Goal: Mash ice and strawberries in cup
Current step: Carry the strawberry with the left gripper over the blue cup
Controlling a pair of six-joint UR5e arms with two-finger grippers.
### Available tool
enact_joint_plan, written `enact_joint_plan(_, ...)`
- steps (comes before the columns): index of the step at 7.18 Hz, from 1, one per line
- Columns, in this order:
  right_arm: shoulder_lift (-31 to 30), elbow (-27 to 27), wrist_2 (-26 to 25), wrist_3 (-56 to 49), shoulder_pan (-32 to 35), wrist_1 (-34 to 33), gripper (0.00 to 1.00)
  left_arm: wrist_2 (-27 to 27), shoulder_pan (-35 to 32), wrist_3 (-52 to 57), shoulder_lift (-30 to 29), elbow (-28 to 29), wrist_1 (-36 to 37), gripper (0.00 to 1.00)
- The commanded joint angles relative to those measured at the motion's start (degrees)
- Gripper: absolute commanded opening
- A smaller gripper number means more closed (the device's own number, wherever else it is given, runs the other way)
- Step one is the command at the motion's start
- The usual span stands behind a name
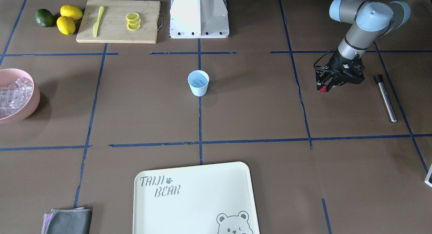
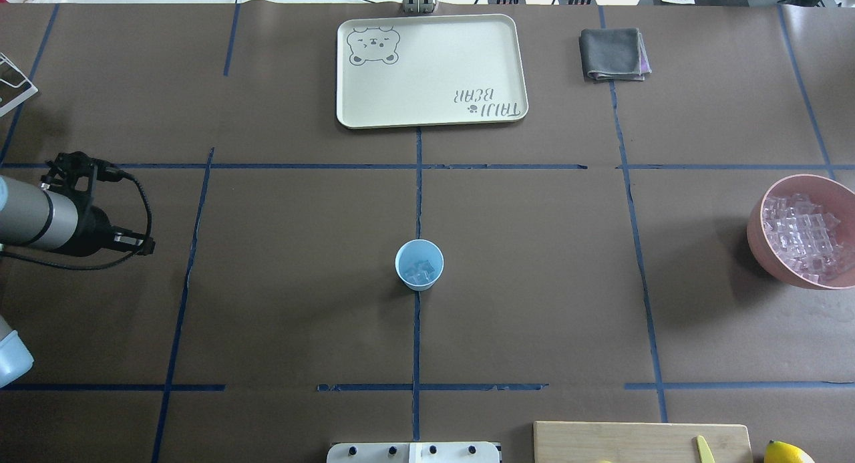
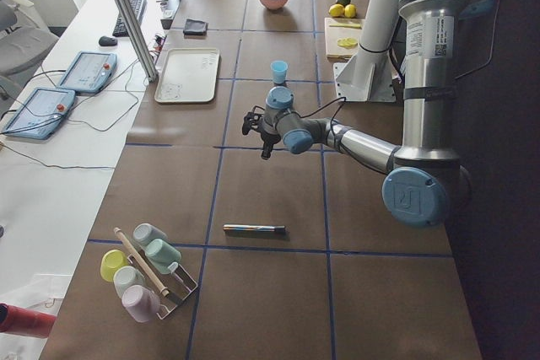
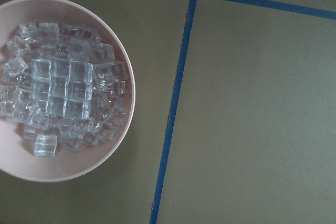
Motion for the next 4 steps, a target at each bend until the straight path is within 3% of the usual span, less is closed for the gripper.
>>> enact_joint_plan(1, -0.2, 0.1, 0.1, 0.1, 0.0, 0.0, 0.99, 0.0, 0.5, -6.8, -12.3, -5.1, 18.9, 0.0)
enact_joint_plan(3, -0.2, 0.0, 0.1, 0.1, 0.0, 0.0, 0.99, 0.4, 7.7, -18.0, -26.1, -4.3, 29.6, 0.0)
enact_joint_plan(4, -0.2, 0.0, 0.0, 0.1, 0.0, 0.0, 0.99, 0.6, 10.4, -25.6, -32.1, -2.0, 30.5, 0.0)
